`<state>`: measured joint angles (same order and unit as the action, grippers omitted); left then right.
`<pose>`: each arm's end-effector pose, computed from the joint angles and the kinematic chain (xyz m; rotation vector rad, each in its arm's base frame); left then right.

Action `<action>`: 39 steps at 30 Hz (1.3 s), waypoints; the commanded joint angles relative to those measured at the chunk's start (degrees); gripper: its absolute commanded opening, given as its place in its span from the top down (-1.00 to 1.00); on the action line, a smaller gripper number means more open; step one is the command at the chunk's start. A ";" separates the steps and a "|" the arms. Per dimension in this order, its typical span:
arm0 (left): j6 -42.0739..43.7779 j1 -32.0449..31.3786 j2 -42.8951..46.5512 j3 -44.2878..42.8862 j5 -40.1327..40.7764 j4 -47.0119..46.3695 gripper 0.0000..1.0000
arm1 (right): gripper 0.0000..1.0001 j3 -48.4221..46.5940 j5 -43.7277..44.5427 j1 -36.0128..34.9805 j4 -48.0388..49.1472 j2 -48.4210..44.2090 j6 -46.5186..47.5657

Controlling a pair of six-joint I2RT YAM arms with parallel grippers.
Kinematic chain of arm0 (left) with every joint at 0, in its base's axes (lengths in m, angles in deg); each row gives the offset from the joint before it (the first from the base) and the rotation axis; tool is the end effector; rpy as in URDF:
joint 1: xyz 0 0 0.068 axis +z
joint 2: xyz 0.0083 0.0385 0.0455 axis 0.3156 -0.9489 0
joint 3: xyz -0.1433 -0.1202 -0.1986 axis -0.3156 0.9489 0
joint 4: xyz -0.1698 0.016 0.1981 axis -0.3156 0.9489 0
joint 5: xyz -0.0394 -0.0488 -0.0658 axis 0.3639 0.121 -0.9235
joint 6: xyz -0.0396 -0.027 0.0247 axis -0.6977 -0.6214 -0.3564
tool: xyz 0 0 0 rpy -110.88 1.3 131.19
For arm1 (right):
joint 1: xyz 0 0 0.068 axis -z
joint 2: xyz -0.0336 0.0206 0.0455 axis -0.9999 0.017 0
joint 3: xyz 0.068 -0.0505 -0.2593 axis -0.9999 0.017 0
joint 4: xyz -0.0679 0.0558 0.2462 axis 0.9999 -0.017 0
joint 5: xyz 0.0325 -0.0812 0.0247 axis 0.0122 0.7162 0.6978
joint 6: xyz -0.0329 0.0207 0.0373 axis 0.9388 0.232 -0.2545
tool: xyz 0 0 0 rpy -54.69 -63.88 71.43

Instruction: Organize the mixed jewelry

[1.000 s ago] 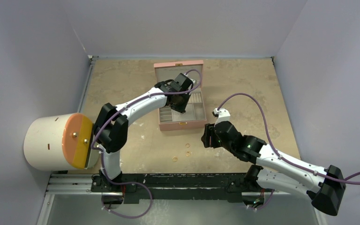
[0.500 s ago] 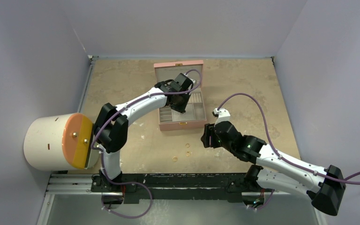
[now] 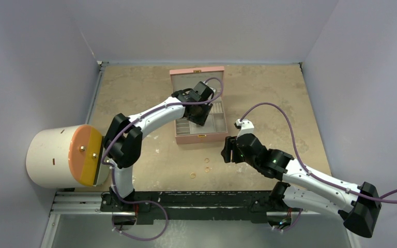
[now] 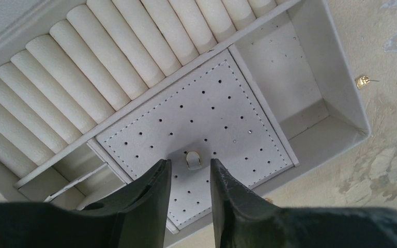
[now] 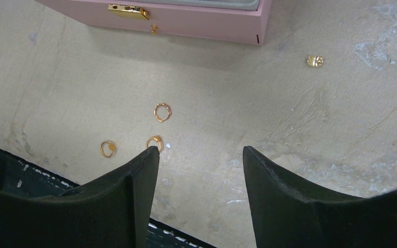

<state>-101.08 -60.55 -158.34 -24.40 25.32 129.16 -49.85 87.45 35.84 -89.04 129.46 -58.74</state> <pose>0.3078 -0.2756 0.2418 0.5241 2.6005 -0.2790 0.1240 0.1472 0.2462 -0.1293 2.1880 0.5652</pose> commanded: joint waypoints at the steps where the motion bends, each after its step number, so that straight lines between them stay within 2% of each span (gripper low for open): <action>1: -0.22 -0.17 0.41 -0.39 1.35 -1.16 0.30 | -0.27 0.26 -0.15 0.21 0.87 -0.10 -1.02; 10: -0.48 -0.13 5.92 1.44 3.14 -3.20 0.05 | -0.31 -1.45 5.51 0.46 -4.22 -0.14 -1.49; 16: -0.63 -0.22 12.76 3.40 5.57 -4.97 -0.01 | -0.29 -3.12 9.33 5.63 -7.59 1.95 -1.02; 23: -2.13 -0.41 23.07 5.60 10.71 -4.84 -0.02 | -0.25 -3.10 7.93 12.66 -3.49 5.26 1.62; 30: -3.53 -0.40 35.78 16.01 14.29 -7.48 -0.01 | -0.16 -3.90 6.63 16.68 2.96 10.35 8.15; 36: -3.80 -0.38 43.98 23.83 16.85 -8.93 -0.01 | 0.05 -5.15 1.09 20.66 8.13 16.58 9.61; 39: -3.42 -0.35 47.02 27.65 20.72 -9.96 -0.01 | 0.12 -5.64 -0.25 21.70 9.82 19.36 8.59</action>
<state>-104.16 -60.81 -115.26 -0.25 40.53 123.00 -52.58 90.25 56.36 -84.13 146.51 -50.83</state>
